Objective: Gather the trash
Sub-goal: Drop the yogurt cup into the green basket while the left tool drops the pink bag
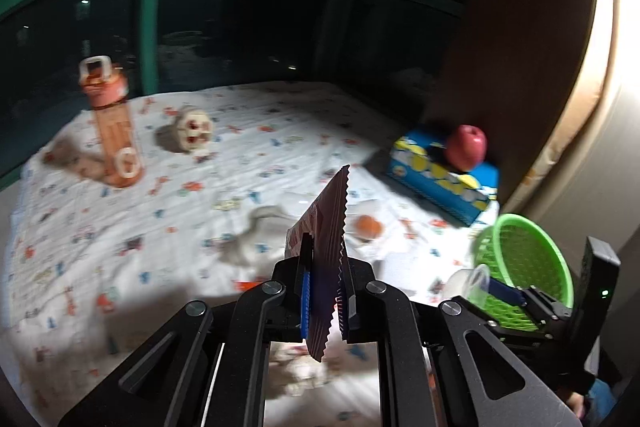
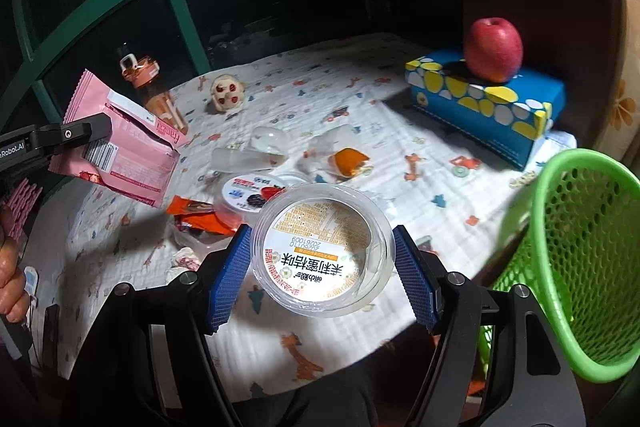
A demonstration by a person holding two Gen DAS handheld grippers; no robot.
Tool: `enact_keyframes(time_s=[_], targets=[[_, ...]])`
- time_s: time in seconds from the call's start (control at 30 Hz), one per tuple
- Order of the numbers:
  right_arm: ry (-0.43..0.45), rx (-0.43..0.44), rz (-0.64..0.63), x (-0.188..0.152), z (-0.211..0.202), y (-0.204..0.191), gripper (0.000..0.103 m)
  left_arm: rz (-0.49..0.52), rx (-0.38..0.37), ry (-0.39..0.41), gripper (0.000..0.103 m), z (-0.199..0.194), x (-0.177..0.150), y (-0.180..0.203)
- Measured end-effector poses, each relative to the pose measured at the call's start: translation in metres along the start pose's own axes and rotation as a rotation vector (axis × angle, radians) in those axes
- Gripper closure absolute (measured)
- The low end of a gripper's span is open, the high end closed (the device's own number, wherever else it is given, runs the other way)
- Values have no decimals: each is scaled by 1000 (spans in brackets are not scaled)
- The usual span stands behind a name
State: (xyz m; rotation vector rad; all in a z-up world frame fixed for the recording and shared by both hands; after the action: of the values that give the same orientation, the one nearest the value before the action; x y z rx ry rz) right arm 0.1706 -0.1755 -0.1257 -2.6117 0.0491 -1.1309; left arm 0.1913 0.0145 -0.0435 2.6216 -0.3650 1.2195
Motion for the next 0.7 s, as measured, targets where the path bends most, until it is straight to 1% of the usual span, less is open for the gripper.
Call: enact_keyframes(time_s=[0.17, 0.4, 0.5, 0.7], targets=[[33, -81, 49, 7, -20, 45, 33, 68, -113, -12, 93, 20, 13, 64], [81, -207, 129, 12, -47, 119, 33, 160, -264, -37, 93, 47, 23, 154], [93, -266, 155, 9, -56, 149, 33, 181, -331, -50, 93, 59, 27, 189], [94, -344, 224, 0, -72, 198, 33, 201, -453, -86, 93, 83, 30, 246]])
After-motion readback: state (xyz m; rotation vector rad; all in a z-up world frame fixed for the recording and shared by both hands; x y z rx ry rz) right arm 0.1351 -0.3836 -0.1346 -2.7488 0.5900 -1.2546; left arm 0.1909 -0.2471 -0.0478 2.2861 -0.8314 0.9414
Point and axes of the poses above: each gripper's, at about its wrist camera, not at the fingertips, and z roughly the way its jaws point, y to its right, x to its top, the point moved 9 cm from there along z, roughly the way its jaws point, and after that the axes turned 9 degrees about z, right-handed, at the moved point
